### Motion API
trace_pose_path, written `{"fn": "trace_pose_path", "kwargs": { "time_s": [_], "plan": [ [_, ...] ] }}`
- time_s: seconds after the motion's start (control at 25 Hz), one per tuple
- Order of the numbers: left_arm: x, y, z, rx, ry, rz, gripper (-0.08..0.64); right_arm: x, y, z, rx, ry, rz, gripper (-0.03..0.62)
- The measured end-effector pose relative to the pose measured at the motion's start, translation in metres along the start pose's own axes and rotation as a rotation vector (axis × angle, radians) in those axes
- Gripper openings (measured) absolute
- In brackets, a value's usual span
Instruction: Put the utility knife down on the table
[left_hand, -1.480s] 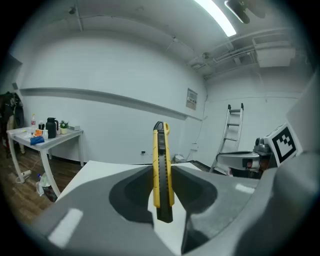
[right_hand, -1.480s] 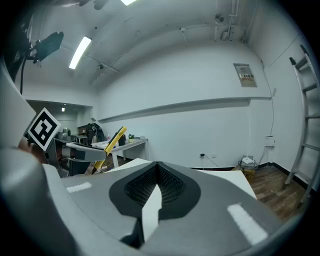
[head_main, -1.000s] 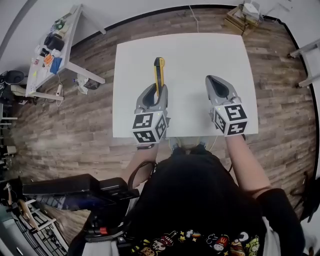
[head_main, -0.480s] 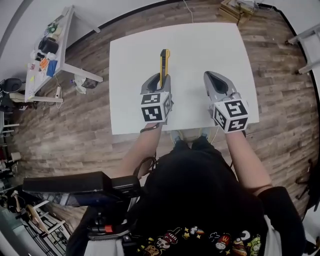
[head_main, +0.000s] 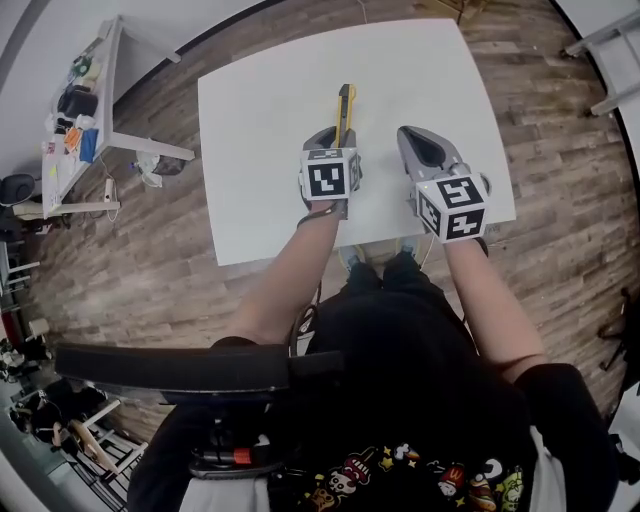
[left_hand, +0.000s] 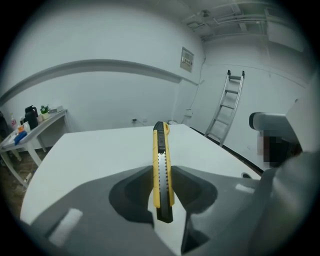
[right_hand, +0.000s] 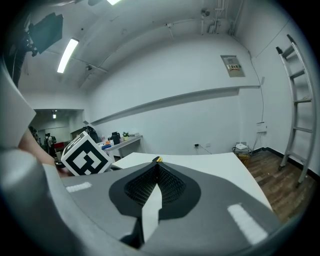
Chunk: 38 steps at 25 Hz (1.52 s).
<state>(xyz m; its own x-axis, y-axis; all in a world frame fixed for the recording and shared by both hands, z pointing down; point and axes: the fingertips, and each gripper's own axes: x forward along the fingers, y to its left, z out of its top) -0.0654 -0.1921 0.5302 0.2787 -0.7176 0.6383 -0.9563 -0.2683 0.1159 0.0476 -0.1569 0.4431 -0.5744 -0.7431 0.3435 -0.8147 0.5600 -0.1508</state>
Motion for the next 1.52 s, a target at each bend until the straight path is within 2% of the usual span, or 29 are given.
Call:
{"fn": "trace_pose_path", "kwargs": {
  "time_s": [0.24,0.6,1.0,1.2,1.36,1.4,1.52],
  "plan": [
    [0.038,-0.014,-0.035,0.046,0.104,-0.009,0.120,0.008,-0.005,-0.019,0.008,0.046,0.000,0.025],
    [0.068,-0.020,-0.054,0.000,0.195,0.003,0.120,0.016,-0.014,-0.024,0.021,0.075,-0.002,0.025],
    [0.075,-0.013,-0.062,-0.007,0.223,0.010,0.121,0.021,-0.023,-0.033,0.047,0.093,-0.014,0.025],
    [0.068,-0.013,-0.049,-0.001,0.146,0.029,0.143,0.017,-0.028,-0.034,0.050,0.092,-0.023,0.026],
    [0.035,-0.024,-0.014,-0.010,0.025,-0.039,0.146,0.015,-0.029,-0.025,0.052,0.080,-0.030,0.026],
    [0.021,-0.025,-0.002,0.002,-0.017,-0.053,0.136,0.016,-0.028,-0.021,0.050,0.074,-0.027,0.026],
    [-0.029,-0.025,0.034,0.041,-0.168,-0.052,0.008,0.013,-0.019,-0.006,0.042,0.049,-0.009,0.025]
  ]
}}
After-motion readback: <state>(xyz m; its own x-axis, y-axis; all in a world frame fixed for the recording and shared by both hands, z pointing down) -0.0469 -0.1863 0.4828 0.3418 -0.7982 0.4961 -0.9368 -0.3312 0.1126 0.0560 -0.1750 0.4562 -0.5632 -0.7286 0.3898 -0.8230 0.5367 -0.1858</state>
